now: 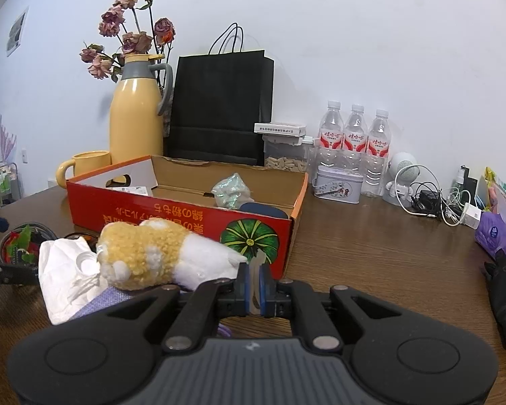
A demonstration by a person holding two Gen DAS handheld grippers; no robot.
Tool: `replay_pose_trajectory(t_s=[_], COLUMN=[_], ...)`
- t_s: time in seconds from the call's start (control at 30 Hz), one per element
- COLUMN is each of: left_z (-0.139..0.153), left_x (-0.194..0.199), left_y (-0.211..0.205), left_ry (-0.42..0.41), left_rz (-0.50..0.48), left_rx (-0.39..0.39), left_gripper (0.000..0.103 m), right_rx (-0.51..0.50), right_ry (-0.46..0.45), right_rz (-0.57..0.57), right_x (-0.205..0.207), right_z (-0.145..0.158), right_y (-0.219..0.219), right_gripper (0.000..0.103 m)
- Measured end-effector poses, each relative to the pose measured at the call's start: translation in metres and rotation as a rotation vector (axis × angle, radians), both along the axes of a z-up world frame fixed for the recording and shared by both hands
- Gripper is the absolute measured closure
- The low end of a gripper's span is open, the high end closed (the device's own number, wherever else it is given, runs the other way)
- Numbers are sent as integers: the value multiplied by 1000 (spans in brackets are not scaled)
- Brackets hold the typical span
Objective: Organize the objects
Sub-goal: 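Lift the black braided cable off the table with the left gripper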
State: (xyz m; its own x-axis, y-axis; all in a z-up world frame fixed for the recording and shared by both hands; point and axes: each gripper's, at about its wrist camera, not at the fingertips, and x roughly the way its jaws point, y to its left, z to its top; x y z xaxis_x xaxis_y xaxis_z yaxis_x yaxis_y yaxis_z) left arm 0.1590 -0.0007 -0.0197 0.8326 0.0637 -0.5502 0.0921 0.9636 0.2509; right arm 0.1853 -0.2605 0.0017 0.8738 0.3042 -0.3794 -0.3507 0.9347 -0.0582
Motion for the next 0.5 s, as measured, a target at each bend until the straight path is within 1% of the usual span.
replay_pose_trajectory(t_s=[0.1, 0.17, 0.2, 0.23, 0.3, 0.4, 0.5], left_z=[-5, -7, -8, -8, -8, -5, 0], left_x=[8, 9, 10, 10, 9, 4, -3], left_y=[3, 5, 6, 6, 7, 6, 10], left_ry=[24, 11, 7, 8, 3, -29, -71], left_rz=[-22, -44, -52, -54, -53, -53, -32], left_rx=[20, 3, -8, -18, -18, -19, -54], left_gripper=[0, 0, 3, 9, 10, 12, 13], right_rx=[-1, 0, -1, -1, -1, -1, -1], right_ry=[1, 1, 0, 0, 1, 0, -1], right_rz=[0, 0, 0, 0, 0, 0, 0], right_x=[0, 0, 0, 0, 0, 0, 0], right_z=[0, 0, 0, 0, 0, 0, 1], right_y=[0, 0, 0, 0, 0, 0, 0], right_gripper=[98, 98, 98, 98, 98, 98, 98])
